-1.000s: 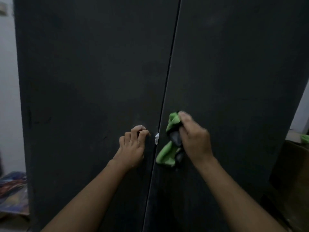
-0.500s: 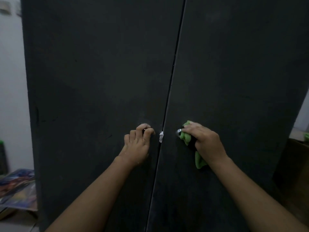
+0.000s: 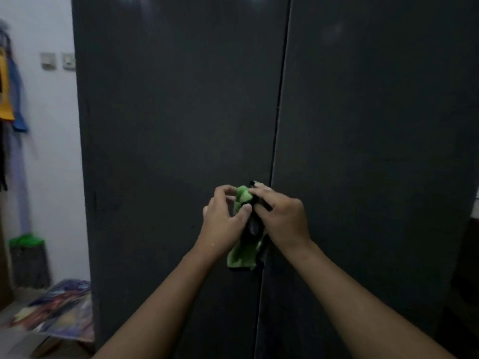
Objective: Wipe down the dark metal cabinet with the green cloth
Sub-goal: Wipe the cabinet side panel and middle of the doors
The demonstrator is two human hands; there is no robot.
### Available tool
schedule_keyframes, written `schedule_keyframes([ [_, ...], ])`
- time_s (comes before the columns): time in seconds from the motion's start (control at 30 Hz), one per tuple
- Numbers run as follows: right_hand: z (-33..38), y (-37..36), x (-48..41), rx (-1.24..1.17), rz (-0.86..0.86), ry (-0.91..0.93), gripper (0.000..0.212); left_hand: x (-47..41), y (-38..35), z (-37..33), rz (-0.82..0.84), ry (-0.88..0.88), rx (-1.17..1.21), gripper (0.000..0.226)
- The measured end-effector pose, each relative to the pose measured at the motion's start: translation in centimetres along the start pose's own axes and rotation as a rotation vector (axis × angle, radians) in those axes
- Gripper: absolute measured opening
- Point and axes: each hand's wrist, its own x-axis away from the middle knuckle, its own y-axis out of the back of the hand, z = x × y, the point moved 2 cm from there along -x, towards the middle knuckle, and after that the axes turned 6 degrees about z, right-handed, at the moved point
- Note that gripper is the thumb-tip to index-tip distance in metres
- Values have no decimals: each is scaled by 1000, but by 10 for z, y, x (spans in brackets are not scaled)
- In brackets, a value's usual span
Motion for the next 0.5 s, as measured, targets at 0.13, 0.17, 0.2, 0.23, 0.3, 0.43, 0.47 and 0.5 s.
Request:
schedule_keyframes([
  [0.13,24,-18,-34,135,104,-31,30,-11,15,-11,-50,-37,-190,74],
  [0.17,26,-21,-41,121,119,-45,28,-14,16,-8,-71,-80,-249,76],
  [0.2,27,-24,-49,75,139,-72,26,-19,16,-2,-79,-120,-309,75],
  [0.23,27,-27,-55,8,173,-106,23,-24,15,6,-75,-141,-363,71],
  [0.3,25,-31,-66,-106,283,-138,19,-32,18,21,-74,-135,-416,57],
  [0.43,4,-2,-78,-59,268,-31,27,-47,29,27,-174,-190,-445,47],
  [0.47,-7,10,-80,82,230,38,32,-50,30,24,-211,-234,-472,50],
  [0.5,-19,20,-81,240,204,123,37,-54,31,21,-260,-281,-481,54],
])
